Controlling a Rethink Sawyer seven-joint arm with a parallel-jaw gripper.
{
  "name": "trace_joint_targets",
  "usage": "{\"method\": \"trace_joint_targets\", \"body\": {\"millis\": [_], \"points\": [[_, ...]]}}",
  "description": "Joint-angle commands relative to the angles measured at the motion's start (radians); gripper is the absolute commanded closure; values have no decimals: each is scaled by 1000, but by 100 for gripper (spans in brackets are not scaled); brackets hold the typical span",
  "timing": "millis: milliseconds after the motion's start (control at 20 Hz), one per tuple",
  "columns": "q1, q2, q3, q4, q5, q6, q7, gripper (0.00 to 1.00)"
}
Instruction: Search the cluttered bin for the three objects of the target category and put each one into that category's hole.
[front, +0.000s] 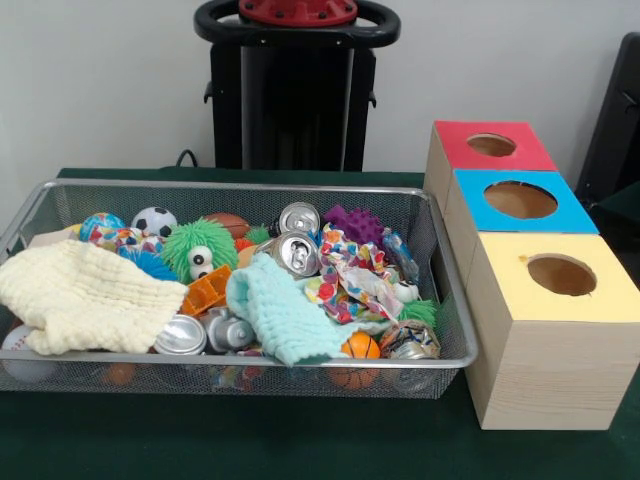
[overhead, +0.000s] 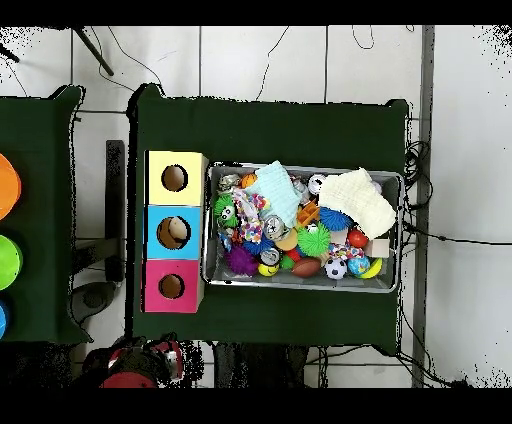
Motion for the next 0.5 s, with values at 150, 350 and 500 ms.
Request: {"method": "trace_joint_targets", "body": {"millis": [150, 350, 500], "points": [[-39, 96, -5, 130, -19, -117, 139, 0], [-40, 121, 5, 130, -30, -152, 135, 0], [-43, 141, 12, 133, -20, -175, 132, 0]]}}
